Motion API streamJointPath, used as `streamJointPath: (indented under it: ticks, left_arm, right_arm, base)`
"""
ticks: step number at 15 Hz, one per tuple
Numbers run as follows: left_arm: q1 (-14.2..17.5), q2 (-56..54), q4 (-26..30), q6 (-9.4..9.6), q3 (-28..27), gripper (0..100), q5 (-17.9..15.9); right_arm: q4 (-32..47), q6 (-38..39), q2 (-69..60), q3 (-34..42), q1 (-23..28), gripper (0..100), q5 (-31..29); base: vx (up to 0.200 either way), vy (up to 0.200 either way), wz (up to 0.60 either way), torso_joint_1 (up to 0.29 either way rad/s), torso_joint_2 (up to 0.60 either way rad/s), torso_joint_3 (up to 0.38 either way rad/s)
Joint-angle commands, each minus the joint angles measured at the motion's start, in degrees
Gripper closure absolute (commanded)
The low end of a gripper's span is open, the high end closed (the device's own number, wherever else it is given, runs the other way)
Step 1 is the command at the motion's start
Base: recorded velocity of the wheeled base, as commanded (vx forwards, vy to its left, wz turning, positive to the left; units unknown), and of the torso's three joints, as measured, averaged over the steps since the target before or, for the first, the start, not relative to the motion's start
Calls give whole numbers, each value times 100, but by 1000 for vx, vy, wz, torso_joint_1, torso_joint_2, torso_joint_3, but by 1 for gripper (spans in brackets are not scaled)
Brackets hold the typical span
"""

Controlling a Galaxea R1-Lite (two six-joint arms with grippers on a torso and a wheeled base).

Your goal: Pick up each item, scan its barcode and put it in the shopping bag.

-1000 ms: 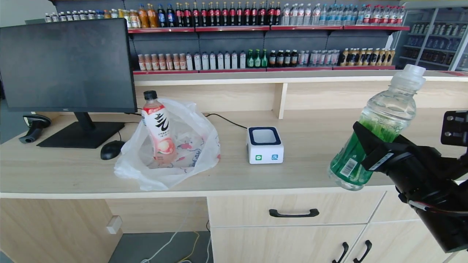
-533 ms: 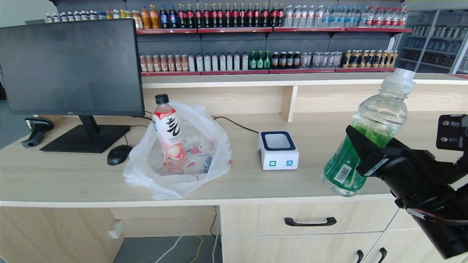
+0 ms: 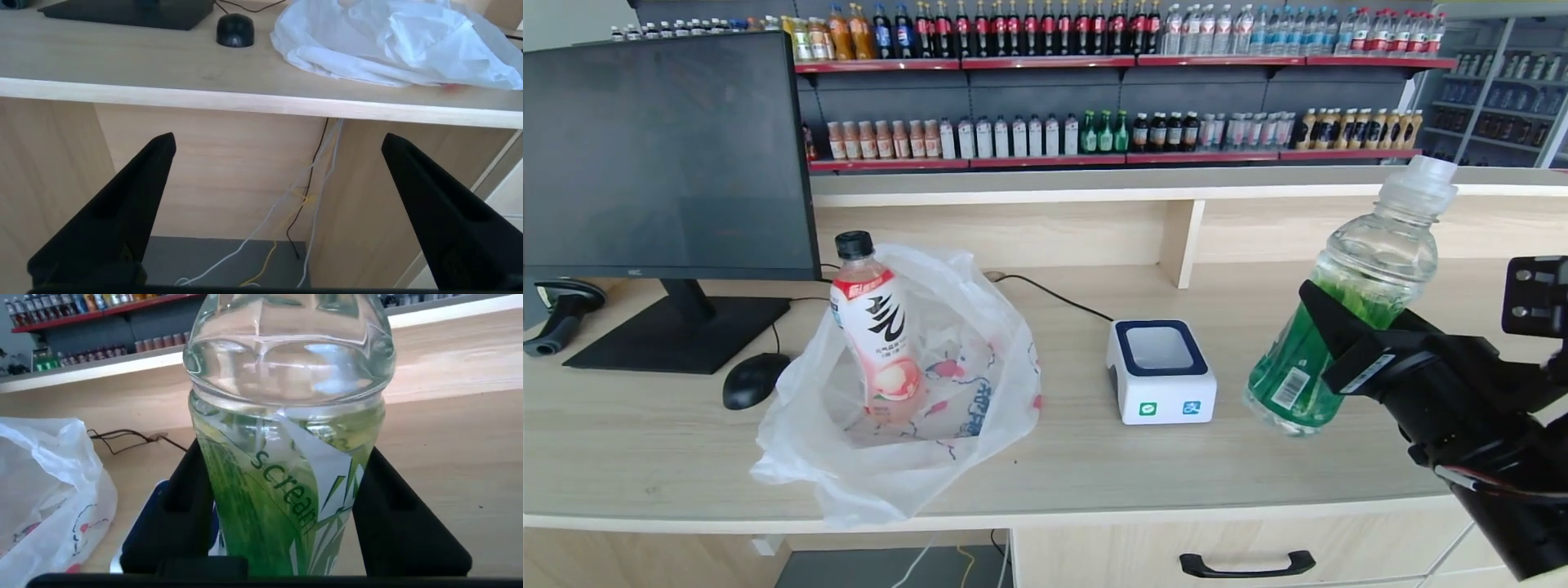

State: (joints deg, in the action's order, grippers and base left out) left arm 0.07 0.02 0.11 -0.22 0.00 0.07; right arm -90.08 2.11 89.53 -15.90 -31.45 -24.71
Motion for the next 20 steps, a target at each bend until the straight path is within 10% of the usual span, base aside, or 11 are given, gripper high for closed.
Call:
streamJointPath:
  ticks: [1,15,20]
  left_arm:
    - [1,-2,-2,-4,0,0,1]
    - [1,-2,-2,-4,0,0,1]
    - [1,-2,-2,-4,0,0,1]
  right_arm:
    - [8,-9,-23,-19,7,100,-7]
    - [8,-519,1427,-1768,-696,100,555]
    - [8,-1336,2236,-3666,-687,100,660]
  base:
    - [0,0,0,0,0,0]
    - [0,0,0,0,0,0]
    - [0,0,0,0,0,0]
